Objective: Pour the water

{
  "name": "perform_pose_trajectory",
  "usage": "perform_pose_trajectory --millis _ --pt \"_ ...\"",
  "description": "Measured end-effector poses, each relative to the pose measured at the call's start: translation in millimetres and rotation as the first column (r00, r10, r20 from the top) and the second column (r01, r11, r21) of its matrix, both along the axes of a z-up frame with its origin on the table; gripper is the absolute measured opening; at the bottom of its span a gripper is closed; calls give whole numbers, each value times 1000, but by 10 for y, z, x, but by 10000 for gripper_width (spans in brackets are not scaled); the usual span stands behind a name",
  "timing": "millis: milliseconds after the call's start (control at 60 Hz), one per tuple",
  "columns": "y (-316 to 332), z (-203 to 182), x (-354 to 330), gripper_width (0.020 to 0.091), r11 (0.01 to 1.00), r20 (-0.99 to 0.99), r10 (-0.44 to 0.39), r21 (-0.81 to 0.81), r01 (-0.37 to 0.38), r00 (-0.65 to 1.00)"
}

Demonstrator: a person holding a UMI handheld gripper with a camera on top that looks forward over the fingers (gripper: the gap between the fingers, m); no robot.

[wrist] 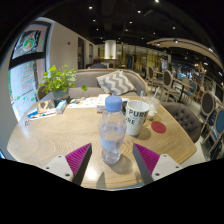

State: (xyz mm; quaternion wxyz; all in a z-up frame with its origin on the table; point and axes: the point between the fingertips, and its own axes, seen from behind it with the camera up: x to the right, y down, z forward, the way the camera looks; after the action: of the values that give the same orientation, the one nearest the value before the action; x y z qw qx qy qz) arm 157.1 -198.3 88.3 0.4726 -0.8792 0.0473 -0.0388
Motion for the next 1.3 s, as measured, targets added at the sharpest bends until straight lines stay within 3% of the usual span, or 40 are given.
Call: perform_pose_trajectory --millis 183,233,317,400,483,650,683,917,1100,1300 --pt "444 -303 43 745 995 -19 93 31 -92 996" --pt "518 -342 70 681 994 -22 105 40 -104 994" --pt "628 -360 38 508 989 -43 130 72 -127 991" --pt "677 -341 32 484 986 -37 143 95 -139 989" --pt "719 -340 5 406 982 -34 158 112 -153 987" --pt "718 -336 5 345 980 -34 154 131 -149 987" --pt "715 -336 -5 306 980 -33 156 129 -151 987" --pt "739 -125 -36 304 983 -73 131 140 -120 989" --pt "1067 561 -328 306 961 -216 182 244 -127 959" --pt "1499 1392 -537 305 943 -597 206 333 6 776"
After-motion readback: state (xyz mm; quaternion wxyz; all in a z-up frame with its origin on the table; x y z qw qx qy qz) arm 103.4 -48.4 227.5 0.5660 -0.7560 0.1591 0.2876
